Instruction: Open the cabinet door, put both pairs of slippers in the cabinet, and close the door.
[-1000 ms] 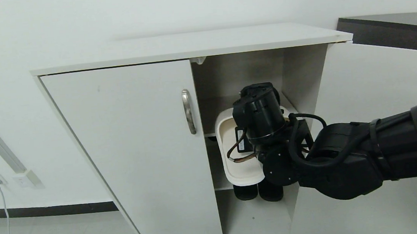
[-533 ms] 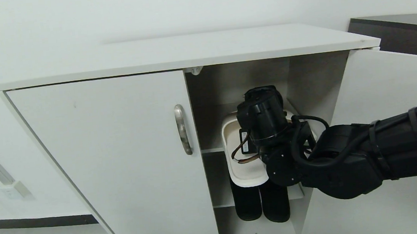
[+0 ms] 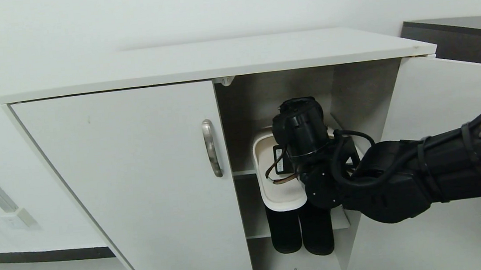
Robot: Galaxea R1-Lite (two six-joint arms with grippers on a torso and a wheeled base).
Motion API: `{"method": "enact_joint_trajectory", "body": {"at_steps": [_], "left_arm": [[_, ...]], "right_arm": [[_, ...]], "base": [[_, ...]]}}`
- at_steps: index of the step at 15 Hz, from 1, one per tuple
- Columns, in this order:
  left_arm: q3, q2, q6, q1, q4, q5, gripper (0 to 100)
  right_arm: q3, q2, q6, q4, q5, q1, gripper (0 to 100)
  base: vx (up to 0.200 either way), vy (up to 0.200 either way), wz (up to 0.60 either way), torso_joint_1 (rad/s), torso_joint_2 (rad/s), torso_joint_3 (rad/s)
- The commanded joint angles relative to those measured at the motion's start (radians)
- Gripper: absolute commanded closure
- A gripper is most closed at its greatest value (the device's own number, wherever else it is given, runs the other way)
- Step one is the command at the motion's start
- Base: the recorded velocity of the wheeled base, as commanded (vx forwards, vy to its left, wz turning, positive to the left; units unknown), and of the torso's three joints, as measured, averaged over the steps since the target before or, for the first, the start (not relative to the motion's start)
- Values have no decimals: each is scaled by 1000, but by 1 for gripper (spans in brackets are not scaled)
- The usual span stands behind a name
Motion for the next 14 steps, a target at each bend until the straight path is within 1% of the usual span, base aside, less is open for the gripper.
{"method": "enact_joint_trajectory", "body": {"at_steps": [1, 4, 8, 9, 10, 14], "left_arm": [[0, 1, 0, 0, 0, 0, 100], [0, 1, 0, 0, 0, 0, 100], [0, 1, 0, 0, 0, 0, 100], [0, 1, 0, 0, 0, 0, 100], [0, 1, 0, 0, 0, 0, 100], [0, 1, 0, 0, -2, 0, 100]], "right_arm": [[-28, 31, 0, 0, 6, -13, 100], [-111, 87, -8, 11, 26, -40, 100], [-255, 133, -13, 109, 69, -68, 100], [-255, 133, -13, 109, 69, -68, 100], [-327, 168, -13, 138, 69, -80, 100], [-397, 188, -43, 175, 71, -86, 100]], "base": [[0, 0, 0, 0, 0, 0], [0, 0, 0, 0, 0, 0], [0, 0, 0, 0, 0, 0], [0, 0, 0, 0, 0, 0], [0, 0, 0, 0, 0, 0], [0, 0, 0, 0, 0, 0]]}}
